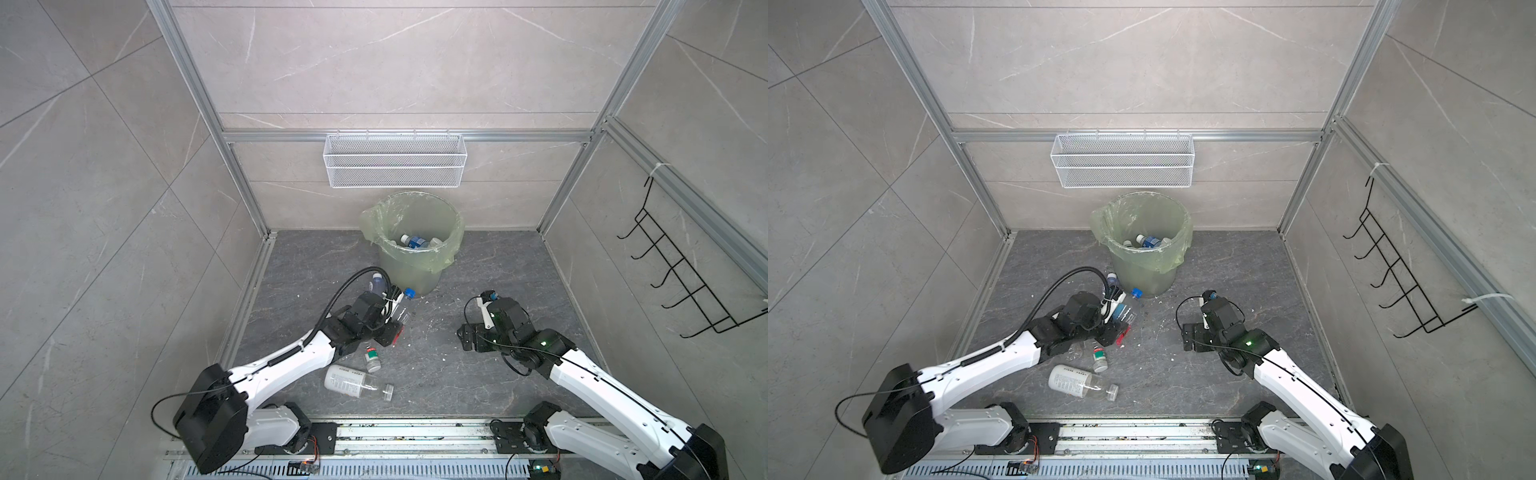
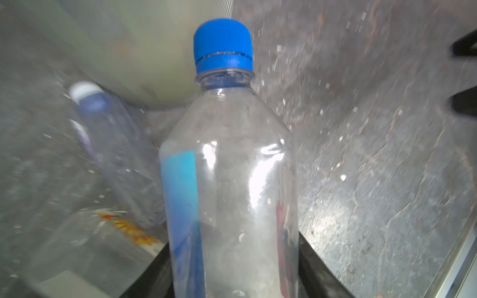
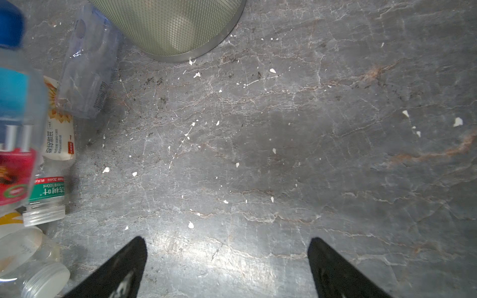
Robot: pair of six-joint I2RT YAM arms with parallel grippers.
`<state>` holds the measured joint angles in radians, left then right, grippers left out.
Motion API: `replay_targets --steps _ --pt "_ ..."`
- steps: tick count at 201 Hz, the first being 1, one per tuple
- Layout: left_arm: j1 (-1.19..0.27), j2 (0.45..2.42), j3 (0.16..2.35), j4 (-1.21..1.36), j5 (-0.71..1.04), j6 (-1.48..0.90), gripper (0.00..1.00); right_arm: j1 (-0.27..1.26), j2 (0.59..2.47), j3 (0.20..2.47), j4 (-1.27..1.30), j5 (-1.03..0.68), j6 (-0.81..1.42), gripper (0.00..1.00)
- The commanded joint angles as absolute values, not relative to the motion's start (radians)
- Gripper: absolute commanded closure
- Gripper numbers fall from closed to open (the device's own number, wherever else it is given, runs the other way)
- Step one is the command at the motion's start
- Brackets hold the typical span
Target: Throw the plastic bottles in the bin
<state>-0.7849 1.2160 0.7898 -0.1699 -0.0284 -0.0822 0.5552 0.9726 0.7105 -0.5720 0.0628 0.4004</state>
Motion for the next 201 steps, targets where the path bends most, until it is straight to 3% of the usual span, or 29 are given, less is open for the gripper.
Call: replay_targets --steps 1,137,201 --pt "-0.786 1.110 0.767 -0.098 -0.080 -0.106 0.44 0.560 0.983 0.701 -0.556 0.058 0.402 0.01" --pt "-0.786 0.630 0.678 -0.118 -0.240 -0.149 0.44 0.560 0.995 0.716 -0.552 0.040 0.403 0.01" --pt "-0.785 0.709 0.838 -0.146 -0.256 -0.093 0.44 0.561 1.005 0.720 -0.532 0.027 0.408 0.01"
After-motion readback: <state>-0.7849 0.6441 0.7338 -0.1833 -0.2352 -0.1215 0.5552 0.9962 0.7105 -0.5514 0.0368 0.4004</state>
